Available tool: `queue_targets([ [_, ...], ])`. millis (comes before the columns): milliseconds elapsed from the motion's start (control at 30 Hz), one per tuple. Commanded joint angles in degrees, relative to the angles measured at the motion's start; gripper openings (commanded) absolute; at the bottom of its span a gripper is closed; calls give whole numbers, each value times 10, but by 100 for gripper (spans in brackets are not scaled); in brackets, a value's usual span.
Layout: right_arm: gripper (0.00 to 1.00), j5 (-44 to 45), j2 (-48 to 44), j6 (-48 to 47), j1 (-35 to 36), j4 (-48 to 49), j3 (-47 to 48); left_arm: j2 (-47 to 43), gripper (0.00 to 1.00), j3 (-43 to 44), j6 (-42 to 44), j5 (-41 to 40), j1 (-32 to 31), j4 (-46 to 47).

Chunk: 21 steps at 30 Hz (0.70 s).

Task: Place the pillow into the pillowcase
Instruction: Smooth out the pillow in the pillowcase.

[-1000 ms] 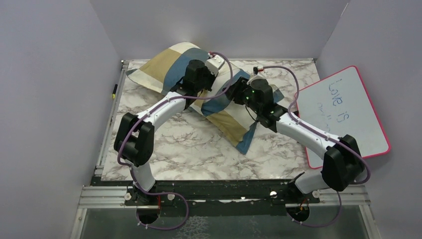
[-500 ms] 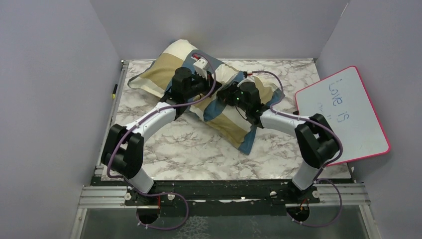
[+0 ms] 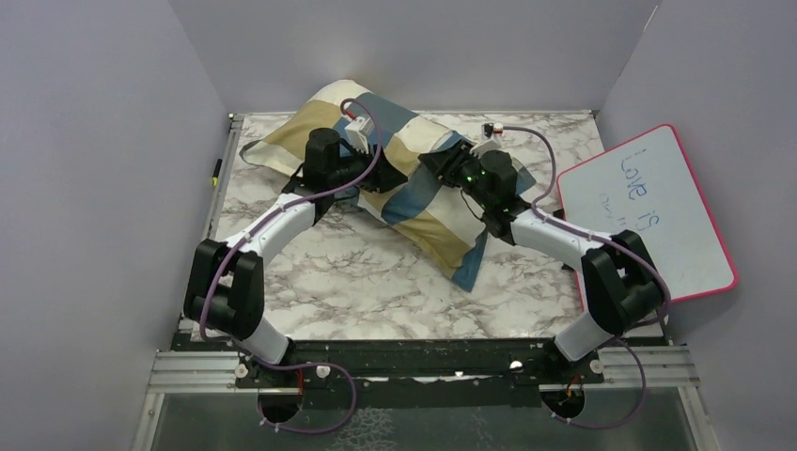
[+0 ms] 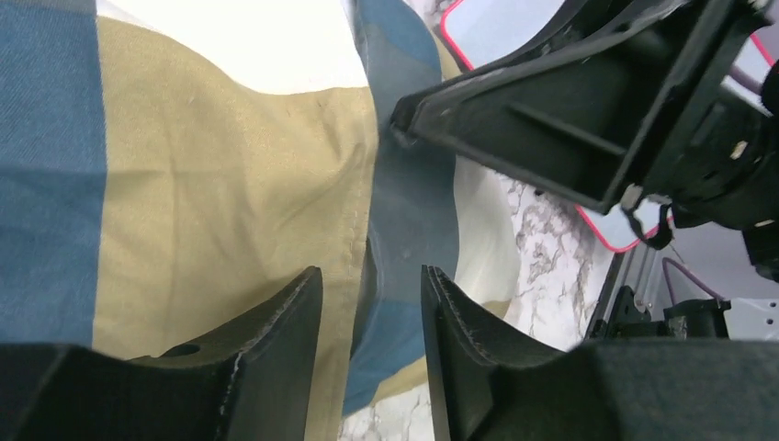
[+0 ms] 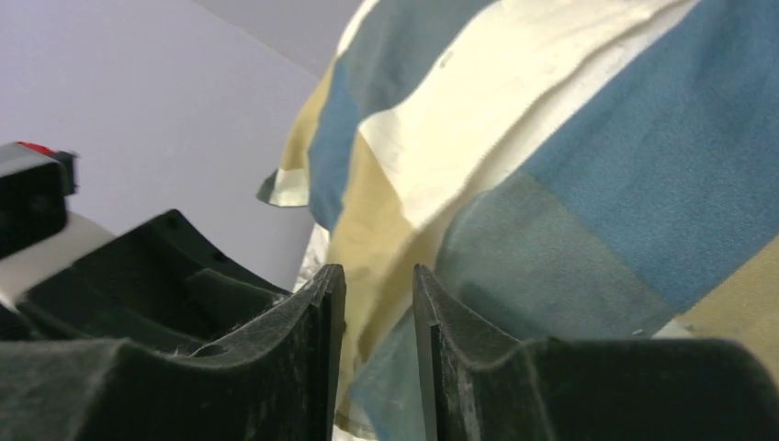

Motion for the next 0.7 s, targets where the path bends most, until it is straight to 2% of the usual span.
queue_targets([
  [0, 41, -28, -25, 31, -2, 45, -17, -55, 48, 18, 68, 5, 4, -92],
  [100, 49, -42, -7, 44, -2, 42, 2, -77, 51, -2, 87, -24, 4, -95],
  [333, 57, -14, 24, 109, -2, -17, 35, -116, 55, -41, 118, -63, 4, -90],
  [567, 55, -58, 73, 125, -2, 47, 64, -136, 55, -79, 113, -90, 4, -82],
  [667, 55, -50, 64, 121, -2, -12, 93, -145, 55, -85, 119, -115, 4, -91],
])
